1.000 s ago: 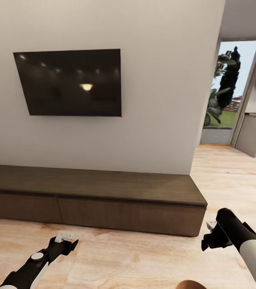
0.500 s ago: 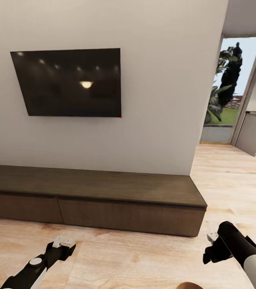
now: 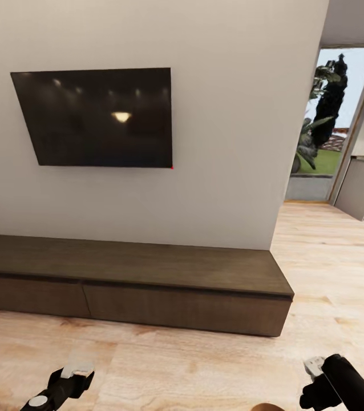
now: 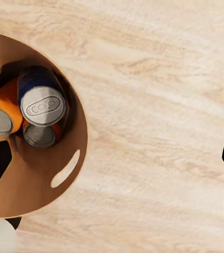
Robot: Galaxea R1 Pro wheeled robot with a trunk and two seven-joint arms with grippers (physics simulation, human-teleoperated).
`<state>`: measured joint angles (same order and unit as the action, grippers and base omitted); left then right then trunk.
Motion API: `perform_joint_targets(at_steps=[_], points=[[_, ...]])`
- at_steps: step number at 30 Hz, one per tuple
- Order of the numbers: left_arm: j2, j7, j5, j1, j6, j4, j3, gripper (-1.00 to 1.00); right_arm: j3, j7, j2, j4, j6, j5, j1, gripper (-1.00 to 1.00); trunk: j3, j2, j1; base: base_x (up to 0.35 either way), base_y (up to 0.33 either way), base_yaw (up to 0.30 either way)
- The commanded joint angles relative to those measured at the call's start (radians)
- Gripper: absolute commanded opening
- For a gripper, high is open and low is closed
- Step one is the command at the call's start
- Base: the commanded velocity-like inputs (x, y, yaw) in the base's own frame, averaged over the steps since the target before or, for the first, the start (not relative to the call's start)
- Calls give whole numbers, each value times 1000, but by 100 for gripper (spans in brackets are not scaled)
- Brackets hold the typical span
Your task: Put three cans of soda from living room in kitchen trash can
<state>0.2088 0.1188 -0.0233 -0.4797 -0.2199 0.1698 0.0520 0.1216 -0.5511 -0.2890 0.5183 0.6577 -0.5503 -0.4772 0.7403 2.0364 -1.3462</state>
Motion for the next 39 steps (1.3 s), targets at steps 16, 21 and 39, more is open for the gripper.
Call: perform_joint_targets(at_steps=[16, 21, 39], points=[[1, 0, 0, 104, -35, -64, 1, 100, 87, 113, 1, -233, -243, 2, 21, 100, -35, -112, 62, 0, 0, 0], [1, 0, 0, 118, -38, -66, 1, 100, 129, 160, 1, -302, -306, 1, 21, 100, -51, -147, 81, 0, 0, 0], [2, 0, -4, 164, -35, -86, 1, 100, 148, 200, 2, -419, -470, 2, 84, 100, -107, -273, 150, 0, 0, 0]])
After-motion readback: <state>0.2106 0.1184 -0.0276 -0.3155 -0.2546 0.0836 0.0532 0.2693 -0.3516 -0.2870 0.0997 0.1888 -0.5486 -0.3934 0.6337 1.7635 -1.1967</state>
